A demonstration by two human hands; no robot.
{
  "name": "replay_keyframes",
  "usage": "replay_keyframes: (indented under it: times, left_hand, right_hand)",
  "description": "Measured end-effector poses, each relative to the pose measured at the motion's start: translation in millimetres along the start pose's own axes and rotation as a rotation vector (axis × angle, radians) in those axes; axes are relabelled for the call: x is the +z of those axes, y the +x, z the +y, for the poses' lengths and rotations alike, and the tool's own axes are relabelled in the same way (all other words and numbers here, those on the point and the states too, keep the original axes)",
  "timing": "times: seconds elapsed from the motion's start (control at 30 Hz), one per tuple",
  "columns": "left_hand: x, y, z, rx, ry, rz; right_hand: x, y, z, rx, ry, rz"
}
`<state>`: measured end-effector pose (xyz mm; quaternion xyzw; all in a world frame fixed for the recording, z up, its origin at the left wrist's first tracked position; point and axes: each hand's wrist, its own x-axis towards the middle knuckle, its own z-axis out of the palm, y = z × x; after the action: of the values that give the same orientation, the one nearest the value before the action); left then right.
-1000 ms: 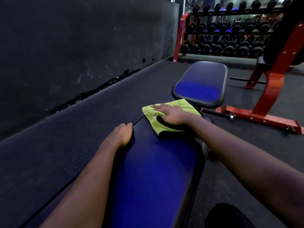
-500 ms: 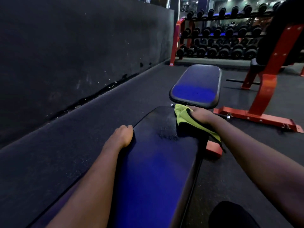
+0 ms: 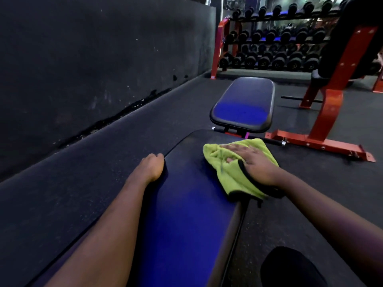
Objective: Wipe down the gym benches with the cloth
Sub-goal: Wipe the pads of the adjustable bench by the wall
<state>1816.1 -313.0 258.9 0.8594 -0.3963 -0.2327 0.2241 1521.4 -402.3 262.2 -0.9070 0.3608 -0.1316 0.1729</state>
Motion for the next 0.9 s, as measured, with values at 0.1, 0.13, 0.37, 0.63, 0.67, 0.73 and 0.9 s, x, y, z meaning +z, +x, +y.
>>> replay_keyframes:
  times: [0.1, 0.13, 0.37, 0.63, 0.67, 0.73, 0.9]
  left_hand:
    - [1, 1, 1, 0.008, 0.005, 0.003]
    - [1, 1, 1, 0.008, 0.006, 0.005]
    - [1, 5, -1, 0.023, 0.01, -0.004]
    - [0, 5, -2, 0.025, 0.015, -0.012]
    - [0, 5, -2, 0.022, 0.009, -0.012]
    - [1, 8, -2, 0.015, 0.0, -0.012]
    - [1, 8, -1, -0.005, -0.021, -0.028]
  right_hand:
    - [-11, 45, 6, 0.224, -0.076, 0.012]
    - [-12, 62, 2, 0.28, -0.12, -0.03]
    - [7, 75, -50, 0.057, -0.318, -0.208]
    - [5, -11, -19, -0.021, -0.198, -0.094]
    - [3, -2, -13, 0.084, -0.199, -0.071]
    - [-4, 26, -11, 0.262, -0.205, -0.053]
    - [-3, 90, -38, 0.293, -0.287, -0.185]
